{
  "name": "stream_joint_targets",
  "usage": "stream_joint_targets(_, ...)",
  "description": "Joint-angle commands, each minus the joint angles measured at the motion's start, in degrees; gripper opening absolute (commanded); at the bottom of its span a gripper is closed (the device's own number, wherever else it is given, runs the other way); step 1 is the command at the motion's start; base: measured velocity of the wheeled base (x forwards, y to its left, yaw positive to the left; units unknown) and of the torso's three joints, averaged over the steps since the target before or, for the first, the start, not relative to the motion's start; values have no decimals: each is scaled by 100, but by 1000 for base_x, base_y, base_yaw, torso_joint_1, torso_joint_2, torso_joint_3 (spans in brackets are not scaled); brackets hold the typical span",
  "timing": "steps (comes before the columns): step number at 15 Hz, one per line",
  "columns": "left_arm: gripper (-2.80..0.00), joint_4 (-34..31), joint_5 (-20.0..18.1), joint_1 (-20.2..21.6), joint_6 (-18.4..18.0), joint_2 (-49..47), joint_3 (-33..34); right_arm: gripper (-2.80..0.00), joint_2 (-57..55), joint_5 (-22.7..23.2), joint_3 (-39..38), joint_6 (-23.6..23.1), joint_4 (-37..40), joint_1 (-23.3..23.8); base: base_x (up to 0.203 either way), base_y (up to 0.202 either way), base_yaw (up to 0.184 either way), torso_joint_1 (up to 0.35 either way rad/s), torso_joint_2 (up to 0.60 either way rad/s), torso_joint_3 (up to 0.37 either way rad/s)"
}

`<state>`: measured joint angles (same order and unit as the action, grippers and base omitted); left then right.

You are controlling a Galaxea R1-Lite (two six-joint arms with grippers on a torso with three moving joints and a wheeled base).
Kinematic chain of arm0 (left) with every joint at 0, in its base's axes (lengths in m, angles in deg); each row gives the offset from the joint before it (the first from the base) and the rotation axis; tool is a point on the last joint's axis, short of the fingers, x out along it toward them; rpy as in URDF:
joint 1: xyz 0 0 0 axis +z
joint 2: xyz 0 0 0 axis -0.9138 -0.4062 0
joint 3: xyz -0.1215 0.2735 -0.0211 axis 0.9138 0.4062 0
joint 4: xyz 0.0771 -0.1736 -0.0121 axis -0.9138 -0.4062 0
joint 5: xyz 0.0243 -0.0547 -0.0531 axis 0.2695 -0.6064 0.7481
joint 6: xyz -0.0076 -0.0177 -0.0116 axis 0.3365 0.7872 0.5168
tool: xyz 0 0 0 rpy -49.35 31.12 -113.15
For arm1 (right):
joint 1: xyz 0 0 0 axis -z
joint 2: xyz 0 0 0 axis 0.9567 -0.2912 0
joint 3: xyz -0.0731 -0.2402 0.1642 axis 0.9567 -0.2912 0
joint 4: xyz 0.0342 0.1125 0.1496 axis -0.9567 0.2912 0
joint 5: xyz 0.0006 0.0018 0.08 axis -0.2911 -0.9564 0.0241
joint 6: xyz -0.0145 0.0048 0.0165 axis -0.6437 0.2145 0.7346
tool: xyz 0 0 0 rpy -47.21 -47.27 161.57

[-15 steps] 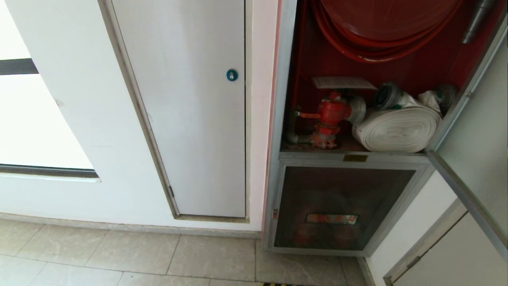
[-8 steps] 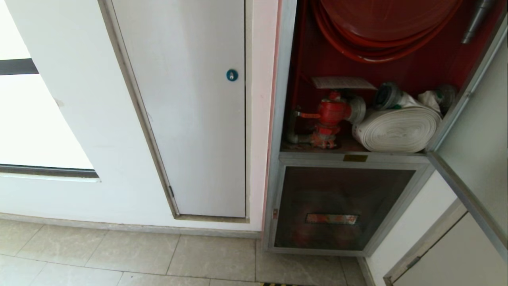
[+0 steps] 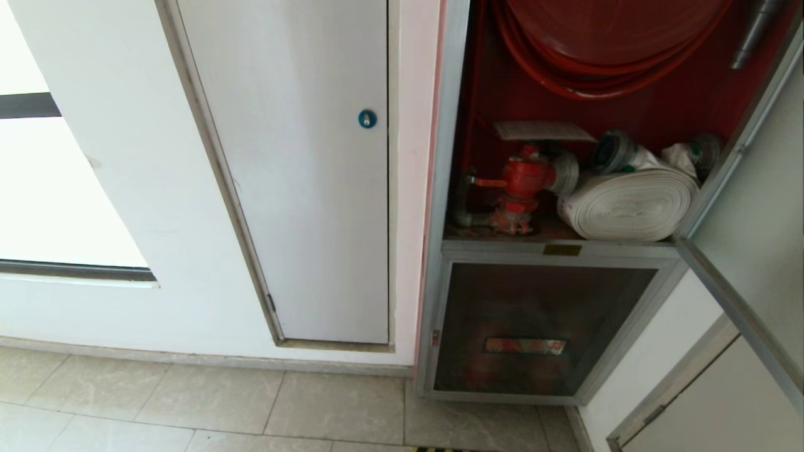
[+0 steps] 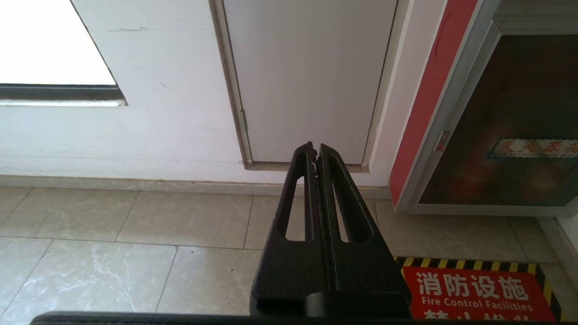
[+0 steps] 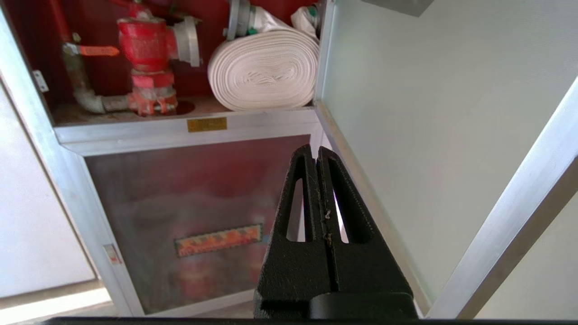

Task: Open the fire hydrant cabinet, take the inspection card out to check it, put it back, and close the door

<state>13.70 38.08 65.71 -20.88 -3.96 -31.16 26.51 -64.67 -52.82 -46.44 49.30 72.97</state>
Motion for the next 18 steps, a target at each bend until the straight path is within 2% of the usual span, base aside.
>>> stream_joint_targets(1, -280, 0, -2, -2, 0, -7, -4, -280, 278, -4, -74, 36, -20, -7, 0, 0, 0, 0, 0, 0)
stream_joint_targets(6, -280, 0, -2, -2, 0, -7, -4, -280, 676, 33, -285, 190, -39, -8, 0, 0, 0, 0, 0, 0)
stream_joint_targets(10, -280, 0, -2, -2, 0, -7, -4, -280, 676, 668, -460, 710, -31, -8, 0, 0, 0, 0, 0, 0)
stream_joint_targets(18, -280, 0, -2, -2, 0, -7, 5, -280, 676, 1424, -847, 604, -13, -8, 0, 0, 0, 0, 0, 0)
